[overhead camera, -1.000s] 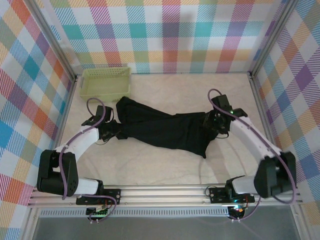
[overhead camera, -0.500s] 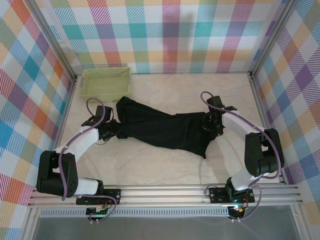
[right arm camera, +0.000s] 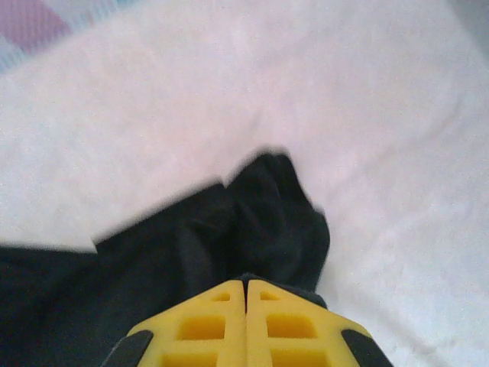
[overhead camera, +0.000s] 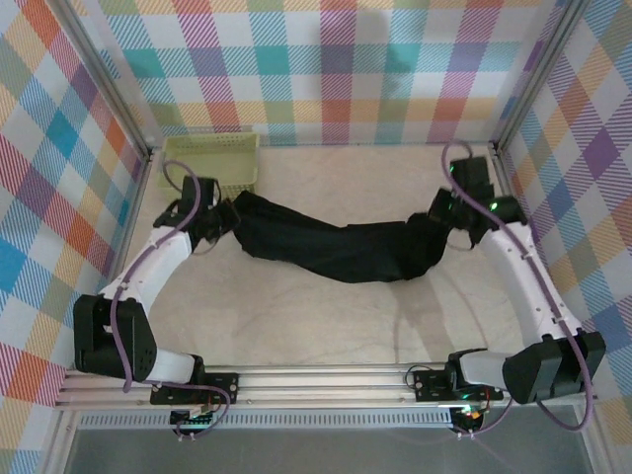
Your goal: Fold the inside-out t-shirt
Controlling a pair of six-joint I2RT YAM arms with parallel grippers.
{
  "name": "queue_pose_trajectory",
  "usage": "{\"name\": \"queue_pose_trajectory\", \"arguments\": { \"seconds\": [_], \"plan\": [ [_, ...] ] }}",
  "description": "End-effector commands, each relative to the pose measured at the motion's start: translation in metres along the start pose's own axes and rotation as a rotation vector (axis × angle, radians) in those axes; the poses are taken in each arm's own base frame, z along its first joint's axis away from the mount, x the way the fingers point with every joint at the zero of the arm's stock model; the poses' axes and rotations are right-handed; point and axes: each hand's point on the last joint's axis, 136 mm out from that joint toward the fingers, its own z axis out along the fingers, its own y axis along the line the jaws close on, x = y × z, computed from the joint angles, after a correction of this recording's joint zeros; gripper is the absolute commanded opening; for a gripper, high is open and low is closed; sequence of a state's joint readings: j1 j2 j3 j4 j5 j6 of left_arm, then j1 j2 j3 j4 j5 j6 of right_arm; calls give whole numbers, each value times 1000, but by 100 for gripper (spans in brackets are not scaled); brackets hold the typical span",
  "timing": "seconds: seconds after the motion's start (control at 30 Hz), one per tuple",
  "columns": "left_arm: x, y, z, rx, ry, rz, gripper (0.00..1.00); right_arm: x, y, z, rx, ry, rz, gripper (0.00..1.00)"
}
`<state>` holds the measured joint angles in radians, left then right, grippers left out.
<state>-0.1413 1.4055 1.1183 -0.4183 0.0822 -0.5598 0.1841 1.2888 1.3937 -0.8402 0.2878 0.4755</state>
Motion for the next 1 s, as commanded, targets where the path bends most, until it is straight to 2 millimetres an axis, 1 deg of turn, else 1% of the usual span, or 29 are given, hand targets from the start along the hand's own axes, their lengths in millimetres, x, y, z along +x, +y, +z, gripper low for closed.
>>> {"name": "queue_pose_trajectory", "arguments": {
  "seconds": [0.0, 0.03, 0.07, 0.1, 0.13, 0.17, 0.23, 0.27, 0.3, 0.33, 0.4, 0.47, 0.5, 0.53, 0.6, 0.67, 0.7, 0.8, 0.87, 0.97],
  "plan": [
    [-43, -17, -36, 2, -131, 4, 0, -31, -8, -30, 65, -70, -46, 0],
    [-47, -16, -41, -8, -148, 15, 0, -32, -9, -35, 64, -72, -49, 0],
    [-46, -13, -45, -21, -158, 22, 0, -29, -11, -38, 62, -67, -48, 0],
    [-41, -7, -45, -30, -154, 30, 0, -20, -14, -38, 63, -51, -51, 0],
    [-33, -2, -43, -33, -143, 35, 0, -7, -17, -36, 65, -24, -53, 0],
    [-22, 8, -38, -48, -126, 31, 0, 10, -21, -33, 59, 11, -49, 0],
    [4, 28, -25, -73, -75, 19, 0, 59, -27, -21, 33, 117, -32, 0],
    [21, 40, -17, -84, -37, 6, 0, 79, -30, -17, 28, 157, -19, 0],
    [38, 49, -9, -87, 1, -7, 0, 106, -34, -12, 31, 211, -3, 0],
    [55, 59, -1, -98, 40, -17, 0, 128, -38, -7, 32, 254, 7, 0],
    [87, 84, 12, -145, 118, -31, 1, 179, -46, 5, 32, 369, 56, 0],
    [108, 108, 21, -222, 173, -32, 1, 218, -53, 17, 35, 457, 102, 0],
    [116, 118, 25, -255, 193, -27, 1, 232, -56, 23, 38, 489, 123, 2],
    [121, 125, 28, -284, 204, -23, 1, 244, -57, 27, 34, 520, 132, 9],
    [124, 137, 31, -339, 207, -16, 1, 255, -58, 33, 33, 556, 138, 26],
    [121, 140, 34, -359, 198, -16, 1, 252, -59, 34, 51, 553, 124, 45],
    [120, 140, 35, -361, 200, -16, 1, 244, -58, 33, 56, 532, 112, 51],
    [114, 135, 37, -349, 186, -20, 1, 218, -52, 31, 38, 446, 74, 56],
    [110, 132, 37, -344, 179, -19, 2, 203, -48, 33, 17, 406, 55, 58],
    [104, 131, 34, -355, 167, -7, 3, 193, -49, 47, 18, 402, 68, 59]
  ]
}}
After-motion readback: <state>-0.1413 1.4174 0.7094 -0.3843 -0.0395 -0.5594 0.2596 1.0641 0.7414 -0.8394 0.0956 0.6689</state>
